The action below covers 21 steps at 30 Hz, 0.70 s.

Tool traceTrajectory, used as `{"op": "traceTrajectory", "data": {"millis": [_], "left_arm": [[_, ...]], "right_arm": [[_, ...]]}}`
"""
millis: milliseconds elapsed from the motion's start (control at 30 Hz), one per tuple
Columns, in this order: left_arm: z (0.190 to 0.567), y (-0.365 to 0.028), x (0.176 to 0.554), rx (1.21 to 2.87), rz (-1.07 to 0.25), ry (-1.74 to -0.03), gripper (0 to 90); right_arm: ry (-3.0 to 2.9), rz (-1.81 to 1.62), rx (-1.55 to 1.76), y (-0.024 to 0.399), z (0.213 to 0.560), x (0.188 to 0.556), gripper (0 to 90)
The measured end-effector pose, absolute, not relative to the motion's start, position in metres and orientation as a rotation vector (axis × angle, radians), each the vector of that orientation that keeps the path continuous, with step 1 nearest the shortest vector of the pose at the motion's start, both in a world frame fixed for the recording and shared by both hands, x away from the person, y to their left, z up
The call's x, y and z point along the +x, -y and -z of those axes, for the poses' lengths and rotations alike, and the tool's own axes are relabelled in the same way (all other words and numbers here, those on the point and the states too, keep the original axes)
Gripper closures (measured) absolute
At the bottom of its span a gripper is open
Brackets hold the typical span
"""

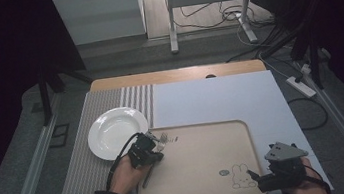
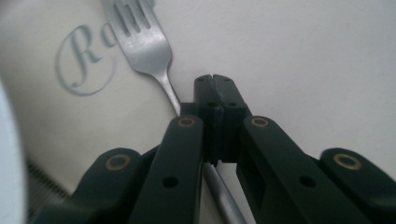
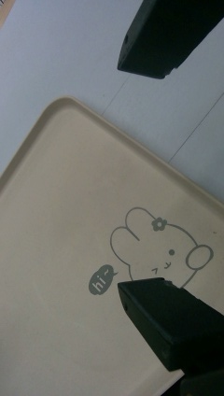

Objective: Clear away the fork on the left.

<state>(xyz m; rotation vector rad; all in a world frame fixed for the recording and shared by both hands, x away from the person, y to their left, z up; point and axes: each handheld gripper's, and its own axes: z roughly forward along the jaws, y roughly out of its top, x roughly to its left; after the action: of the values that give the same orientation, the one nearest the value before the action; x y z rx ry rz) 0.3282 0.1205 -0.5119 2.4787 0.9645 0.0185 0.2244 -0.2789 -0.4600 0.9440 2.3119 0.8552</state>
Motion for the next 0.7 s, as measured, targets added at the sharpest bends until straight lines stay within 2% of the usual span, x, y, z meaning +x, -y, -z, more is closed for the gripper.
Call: {"op": "traceTrajectory", "data": {"millis": [500, 700], "left_arm": [[0.512, -0.14, 0.333, 2.467, -0.053, -1.05, 88.6], [0.512, -0.144, 0.334, 2.452, -0.024, -1.043, 87.8]], "right_arm": [[-2.314, -0.852, 0.946, 0.279, 0.46, 0.224, 0.0], [-2.315, -0.85, 0.945, 0.279, 0.46, 0.224, 0.0]]}}
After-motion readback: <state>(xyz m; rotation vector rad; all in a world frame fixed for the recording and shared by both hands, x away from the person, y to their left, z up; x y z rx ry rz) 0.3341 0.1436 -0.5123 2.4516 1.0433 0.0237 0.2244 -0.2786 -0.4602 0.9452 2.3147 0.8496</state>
